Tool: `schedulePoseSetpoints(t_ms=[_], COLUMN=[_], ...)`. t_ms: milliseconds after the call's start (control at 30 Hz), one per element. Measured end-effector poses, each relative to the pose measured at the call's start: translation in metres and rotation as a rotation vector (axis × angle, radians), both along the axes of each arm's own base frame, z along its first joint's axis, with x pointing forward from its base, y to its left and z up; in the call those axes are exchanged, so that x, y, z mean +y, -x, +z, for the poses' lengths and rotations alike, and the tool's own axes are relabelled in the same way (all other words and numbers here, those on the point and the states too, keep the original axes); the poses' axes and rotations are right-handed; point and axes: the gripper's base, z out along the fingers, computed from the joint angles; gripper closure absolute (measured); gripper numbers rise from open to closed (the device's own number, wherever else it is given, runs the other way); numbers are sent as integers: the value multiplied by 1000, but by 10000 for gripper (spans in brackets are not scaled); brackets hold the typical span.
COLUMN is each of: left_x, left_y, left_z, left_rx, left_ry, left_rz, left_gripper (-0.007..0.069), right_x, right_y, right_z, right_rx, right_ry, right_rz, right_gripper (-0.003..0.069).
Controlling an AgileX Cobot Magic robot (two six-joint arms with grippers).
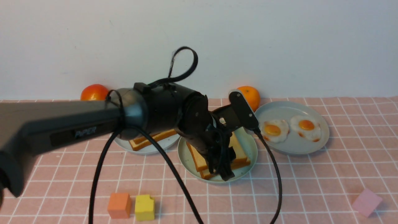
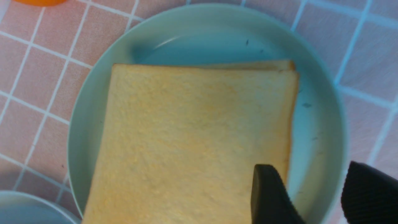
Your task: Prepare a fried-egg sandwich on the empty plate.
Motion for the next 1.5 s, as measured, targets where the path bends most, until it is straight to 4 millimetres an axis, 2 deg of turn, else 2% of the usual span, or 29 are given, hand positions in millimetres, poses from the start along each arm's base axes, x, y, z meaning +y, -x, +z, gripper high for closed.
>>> schedulePoseSetpoints(t_ms=[33, 100, 133, 167, 233, 267, 333, 367, 400, 433, 500, 533, 567, 633, 667, 700, 733, 800, 833, 933, 1100, 1367, 1500], left_x=[0, 4, 6, 13, 25, 31, 57, 80, 86, 108, 130, 132, 147, 167, 173, 175, 186, 200, 201, 216, 220, 218, 217], left_y=[1, 25, 30, 45, 71, 83, 121, 150, 158, 182, 204, 207, 219, 235, 239, 241, 248, 256, 258, 269, 273, 275, 276], left_z=[3, 55, 64, 94, 134, 148, 187, 204, 205, 207, 195, 194, 173, 150, 134, 136, 117, 95, 97, 77, 65, 61, 57], left_rx=[1, 28, 34, 39, 34, 30, -19, -54, -56, -81, -98, -99, -107, -141, -141, -155, -176, -224, -233, -275, -281, -238, -209], left_ry=[10, 154, 174, 254, 356, 394, 506, 589, 601, 667, 725, 732, 768, 843, 856, 872, 912, 973, 984, 1035, 1041, 1004, 976], left_rz=[6, 72, 80, 107, 116, 116, 93, 80, 78, 77, 89, 91, 114, 150, 169, 169, 197, 231, 230, 240, 241, 231, 222], left_gripper=[267, 360, 379, 442, 522, 567, 613, 613, 613, 613, 613, 613, 613, 613, 613, 613, 613, 613, 613, 613, 613, 613, 613], right_x=[0, 0, 0, 0, 0, -1, -2, -6, -6, -10, -15, -15, -19, -22, -23, -24, -23, -22, -22, -19, -17, -17, -15], right_y=[0, 0, 0, 0, 1, 2, 4, 7, 8, 12, 16, 17, 20, 23, 23, 24, 24, 23, 23, 25, 27, 27, 24], right_z=[0, 0, 0, 0, 0, 0, 1, 1, 1, 2, 2, 1, -2, -8, -10, -11, -16, -20, -21, -23, -23, -23, -32], right_rx=[0, 3, 3, 3, 3, 3, 0, -7, -6, -13, -16, -15, -13, -6, 0, 0, 13, 32, 33, 72, 91, 98, 121], right_ry=[0, -3, -3, -3, -6, -9, -20, -35, -38, -57, -83, -85, -98, -110, -110, -112, -108, -110, -110, -138, -153, -156, -138], right_rz=[0, 3, 3, 3, 4, 6, 9, 12, 14, 14, 11, 9, 5, -4, -7, -8, -14, -21, -21, -8, 6, 9, -43], right_gripper=[617, 616, 616, 616, 616, 616, 616, 616, 616, 616, 616, 616, 616, 616, 616, 616, 616, 616, 616, 611, 603, 592, 585])
